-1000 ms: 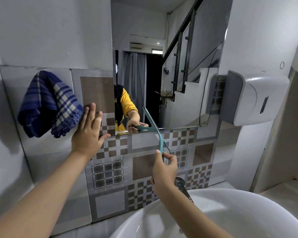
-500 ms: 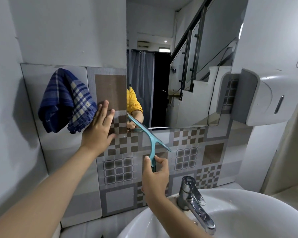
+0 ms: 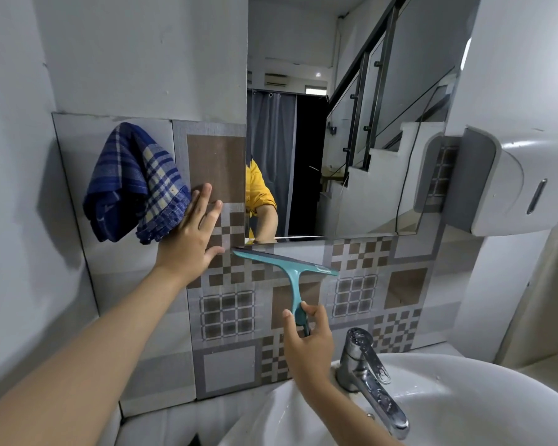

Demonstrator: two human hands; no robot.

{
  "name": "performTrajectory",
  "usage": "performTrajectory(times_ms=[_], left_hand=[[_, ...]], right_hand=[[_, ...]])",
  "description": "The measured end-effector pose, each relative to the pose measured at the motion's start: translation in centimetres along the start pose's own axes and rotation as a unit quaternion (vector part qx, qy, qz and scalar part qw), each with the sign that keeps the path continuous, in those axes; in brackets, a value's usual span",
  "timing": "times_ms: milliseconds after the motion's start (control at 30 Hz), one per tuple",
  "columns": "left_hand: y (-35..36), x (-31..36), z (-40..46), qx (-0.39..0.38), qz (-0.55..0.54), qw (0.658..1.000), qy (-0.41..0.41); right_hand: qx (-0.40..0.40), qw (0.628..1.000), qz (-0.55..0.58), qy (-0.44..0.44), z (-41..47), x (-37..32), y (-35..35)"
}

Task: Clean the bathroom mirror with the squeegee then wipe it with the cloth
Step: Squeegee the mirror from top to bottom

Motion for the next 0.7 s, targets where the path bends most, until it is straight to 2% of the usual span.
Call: performTrajectory(times_ms=[200,400,500,567,633,700], left_hand=[[0.1,-0.1,0.1,-0.01,0.004,1.0,-0.006],[-0.9,0.8,0.0,-0.014,-0.042,0.998,-0.035],[-2.3,2.7,-0.4,0.005,-0.139,0.988,-0.064],[-3.4,4.9,-1.1,0.01,-0.228,0.972,-0.05],[-4.5,7.6,-1.9,-0.023,-0.323,0.946,-0.016],[-5.4,10.0,-2.9,-0.097,-0.395,0.913,0.011]], right_hand=[[-0.013,0.999,-0.032,-0.018,-0.2,-0.1,-2.1],[-0.058,0.991,-0.105,-0.051,-1.1,-2.2,-5.3],[-0.116,0.979,-0.156,-0.061,-2.1,-4.1,-6.9],[-0.16,0.968,-0.185,-0.06,-2.7,-5.2,-7.7],[-0.194,0.957,-0.208,-0.052,-2.9,-5.8,-8.3],[-0.224,0.942,-0.247,-0.05,-2.8,-6.2,-8.6]])
Point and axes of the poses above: each hand's wrist, its own z-axis towards the middle knuckle, its own y-axis out of the palm, x = y × z, the point moved 4 cm from there along z, towards the middle knuckle, and after that the axes turned 10 degrees about -x, right-handed, at the moved point
